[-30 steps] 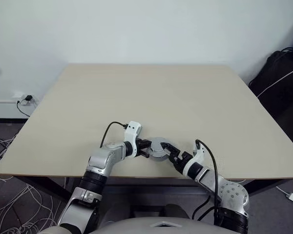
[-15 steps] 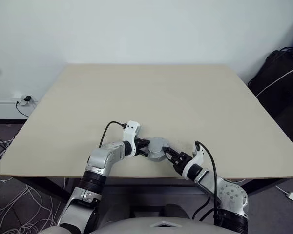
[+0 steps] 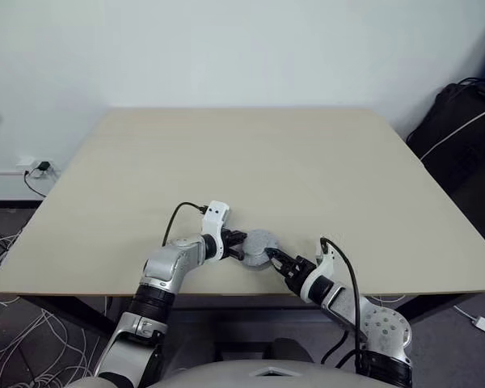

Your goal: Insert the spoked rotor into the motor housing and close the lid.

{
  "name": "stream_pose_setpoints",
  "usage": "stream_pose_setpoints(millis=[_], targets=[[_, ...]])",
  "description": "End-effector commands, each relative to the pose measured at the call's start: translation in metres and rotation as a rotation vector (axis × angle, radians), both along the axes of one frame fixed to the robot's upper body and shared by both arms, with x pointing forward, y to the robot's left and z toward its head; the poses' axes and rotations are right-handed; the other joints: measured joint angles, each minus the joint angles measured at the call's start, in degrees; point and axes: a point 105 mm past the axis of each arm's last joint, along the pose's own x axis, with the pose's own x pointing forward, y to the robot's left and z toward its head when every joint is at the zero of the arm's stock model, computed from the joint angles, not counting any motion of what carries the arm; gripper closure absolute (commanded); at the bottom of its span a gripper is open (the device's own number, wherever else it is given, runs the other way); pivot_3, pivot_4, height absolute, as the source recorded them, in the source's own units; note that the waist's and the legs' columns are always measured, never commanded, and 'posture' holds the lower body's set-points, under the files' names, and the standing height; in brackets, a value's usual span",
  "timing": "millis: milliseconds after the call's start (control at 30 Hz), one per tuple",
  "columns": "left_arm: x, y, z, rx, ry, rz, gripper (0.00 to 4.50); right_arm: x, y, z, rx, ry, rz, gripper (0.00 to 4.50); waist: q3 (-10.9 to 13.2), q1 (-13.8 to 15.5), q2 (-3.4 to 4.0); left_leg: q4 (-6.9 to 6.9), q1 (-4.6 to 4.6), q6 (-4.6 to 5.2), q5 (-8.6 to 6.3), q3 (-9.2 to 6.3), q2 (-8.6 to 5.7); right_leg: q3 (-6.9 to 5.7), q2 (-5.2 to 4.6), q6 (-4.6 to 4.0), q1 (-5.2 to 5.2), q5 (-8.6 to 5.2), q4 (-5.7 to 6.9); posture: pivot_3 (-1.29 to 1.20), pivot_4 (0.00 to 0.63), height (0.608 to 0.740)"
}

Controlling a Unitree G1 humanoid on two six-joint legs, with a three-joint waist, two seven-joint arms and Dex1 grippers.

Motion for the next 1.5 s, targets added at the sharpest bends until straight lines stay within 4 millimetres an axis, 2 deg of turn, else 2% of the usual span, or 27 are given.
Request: stream_pose_setpoints(millis=[33, 367, 467, 600, 767, 867, 967, 1133, 1200, 1300, 1400, 1500], targets=[[-0.013, -0.013, -0.01, -0.005, 0.057, -0.055, 4.5, 0.0, 0.017, 0.009, 0.015, -0.027, 0.079, 3.2, 0.0, 0.0, 0.03, 0.0, 0.02, 0.0, 0.0, 0.0, 0.0, 0.0, 0.0, 0.0, 0.02, 0.0, 0.0, 0.0, 0.0, 0.74], [-0.013, -0.013, -0.008, -0.005, 0.053, -0.055, 4.5, 0.0, 0.016, 0.006, 0.005, -0.017, 0.088, 3.2, 0.0, 0.0, 0.01, 0.01, 0.04, 0.0, 0.0, 0.0, 0.0, -0.01, -0.03, 0.02, 0.06, 0.0, -0.02, 0.0, 0.0, 0.74], [-0.007, -0.011, 0.002, -0.044, 0.011, -0.009, 4.5, 0.0, 0.017, 0.007, 0.011, -0.018, 0.076, 3.2, 0.0, 0.0, -0.01, 0.01, 0.03, 0.01, 0.0, 0.0, 0.0, -0.01, -0.03, 0.03, 0.06, 0.01, -0.02, 0.0, 0.0, 0.74], [0.01, 0.005, 0.021, -0.156, -0.107, 0.18, 4.5, 0.0, 0.015, 0.007, 0.024, -0.018, 0.052, 3.21, 0.3, -0.2, -0.23, -0.02, -0.02, 0.0, 0.0, 0.0, 0.0, 0.0, -0.02, 0.09, 0.0, 0.04, -0.05, 0.0, 0.0, 0.74], [0.011, 0.028, 0.033, -0.185, -0.202, 0.338, 4.5, -0.001, 0.012, 0.009, 0.045, -0.025, 0.025, 3.21, 0.3, -0.3, -0.3, -0.1, -0.29, 0.0, 0.01, 0.01, 0.03, 0.01, 0.01, 0.23, -0.35, 0.13, 0.0, 0.0, 0.0, 0.74], [0.004, 0.052, 0.034, -0.228, -0.218, 0.48, 4.5, 0.003, 0.01, 0.02, 0.087, -0.064, -0.01, 3.22, 0.3, -0.3, -0.25, -0.15, -0.42, -0.06, 0.04, 0.02, 0.03, 0.04, 0.02, 0.24, -0.54, 0.14, 0.04, 0.0, 0.0, 0.74], [-0.008, 0.064, 0.031, -0.339, -0.139, 0.554, 4.5, 0.008, 0.01, 0.033, 0.133, -0.11, -0.036, 3.22, 0.4, -0.2, -0.18, -0.14, -0.55, -0.07, 0.05, 0.02, 0.04, 0.03, 0.02, 0.23, -0.64, 0.13, 0.02, 0.0, 0.0, 0.74], [-0.038, 0.058, 0.027, -0.649, 0.076, 0.56, 4.5, 0.015, 0.015, 0.06, 0.228, -0.205, -0.042, 3.28, 0.6, -0.1, -0.08, -0.02, -0.94, -0.07, 0.06, 0.03, 0.03, -0.04, 0.0, 0.23, -0.94, 0.13, -0.03, 0.0, 0.0, 0.74], [-0.051, 0.047, 0.022, -0.702, 0.161, 0.515, 4.5, 0.018, 0.019, 0.071, 0.266, -0.246, -0.024, 3.28, 0.6, -0.1, -0.07, -0.03, -0.94, -0.05, 0.04, 0.03, 0.01, -0.04, 0.0, 0.24, -0.93, 0.14, -0.08, 0.0, 0.0, 0.74], [-0.06, 0.038, 0.022, -0.743, 0.207, 0.491, 4.5, 0.02, 0.024, 0.081, 0.29, -0.278, 0.005, 3.28, 0.6, -0.1, -0.09, -0.03, -0.93, -0.03, 0.03, 0.03, 0.01, -0.04, 0.0, 0.23, -0.91, 0.13, -0.11, 0.0, 0.0, 0.74], [-0.063, 0.035, 0.029, -0.864, 0.234, 0.504, 3.87, 0.023, 0.027, 0.087, 0.302, -0.291, 0.012, 3.28, 0.6, -0.2, -0.09, -0.03, -0.91, -0.05, 0.04, 0.03, 0.01, -0.05, 0.01, 0.07, -0.9, 0.04, -0.07, 0.0, 0.0, 0.74], [-0.062, 0.041, 0.043, -1.03, 0.22, 0.533, 2.88, 0.024, 0.03, 0.09, 0.303, -0.291, 0.023, 3.28, 0.6, -0.2, -0.09, -0.02, -0.9, -0.06, 0.05, 0.02, 0.01, -0.04, 0.0, -0.05, -0.89, -0.03, -0.05, 0.0, 0.0, 0.74]])
